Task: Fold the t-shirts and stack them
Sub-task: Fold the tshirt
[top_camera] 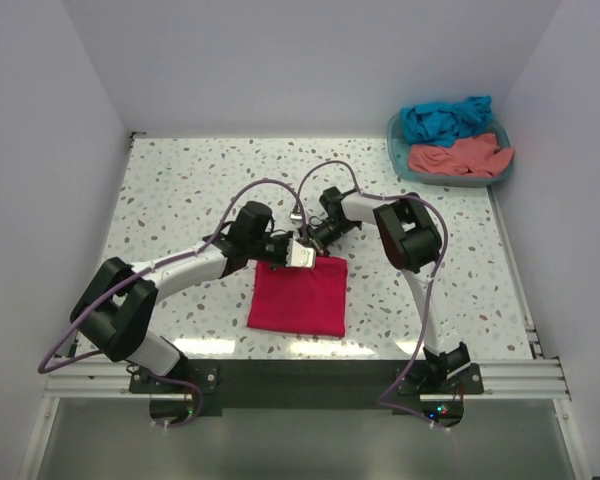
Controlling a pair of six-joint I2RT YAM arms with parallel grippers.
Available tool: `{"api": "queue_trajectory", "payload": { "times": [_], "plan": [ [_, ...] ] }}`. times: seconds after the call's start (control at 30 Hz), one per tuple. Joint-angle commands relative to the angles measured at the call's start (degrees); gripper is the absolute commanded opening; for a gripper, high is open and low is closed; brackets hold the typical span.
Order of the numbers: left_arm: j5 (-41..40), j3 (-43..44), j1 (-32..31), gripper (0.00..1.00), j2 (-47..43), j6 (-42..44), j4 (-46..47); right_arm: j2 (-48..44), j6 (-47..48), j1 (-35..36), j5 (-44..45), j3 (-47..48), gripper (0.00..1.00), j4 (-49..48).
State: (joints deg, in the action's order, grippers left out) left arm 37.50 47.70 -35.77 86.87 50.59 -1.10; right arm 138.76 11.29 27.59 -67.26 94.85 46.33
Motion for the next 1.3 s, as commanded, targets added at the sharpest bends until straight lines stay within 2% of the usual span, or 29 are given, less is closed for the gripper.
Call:
{"api": "queue_trajectory", "payload": {
  "times": [0.0,0.37,0.53,0.6,0.63,0.73,0.8,1.03,1.27],
  "plan": [
    [-1.19,-0.24,-0.09,0.00,-1.88,1.09,7.78,4.24,6.37,-0.08,2.58,-0.63,0.00,6.05],
    [-4.53,-1.56,1.05,0.00,-1.00,1.18,16.21,4.85,9.36,-0.08,1.87,-0.45,0.00,8.78],
    [-4.10,-1.30,1.67,0.00,0.14,2.58,16.40,4.86,9.10,-0.08,2.14,0.16,0.00,8.87],
    [-3.40,-1.12,1.58,0.07,0.40,3.55,14.56,4.68,9.10,-0.17,2.84,1.04,0.00,9.22],
    [-3.13,-1.03,1.58,0.20,0.32,3.73,13.33,4.24,9.10,-0.26,4.06,1.48,0.01,9.48],
    [-3.48,-0.60,1.84,0.40,-0.82,3.64,11.05,2.84,10.24,-0.44,6.87,3.15,0.06,11.06],
    [-3.92,0.37,1.93,0.46,-2.14,2.51,9.81,2.05,11.21,-0.52,10.12,3.76,0.11,11.86],
    [-0.59,4.06,4.39,0.50,-5.74,-0.75,-2.38,-0.15,13.32,-0.52,15.58,7.19,0.13,15.46],
    [2.84,3.71,6.76,0.53,-9.61,-1.90,-9.69,-1.56,16.21,-0.17,22.52,18.24,0.18,23.09]
  ]
}}
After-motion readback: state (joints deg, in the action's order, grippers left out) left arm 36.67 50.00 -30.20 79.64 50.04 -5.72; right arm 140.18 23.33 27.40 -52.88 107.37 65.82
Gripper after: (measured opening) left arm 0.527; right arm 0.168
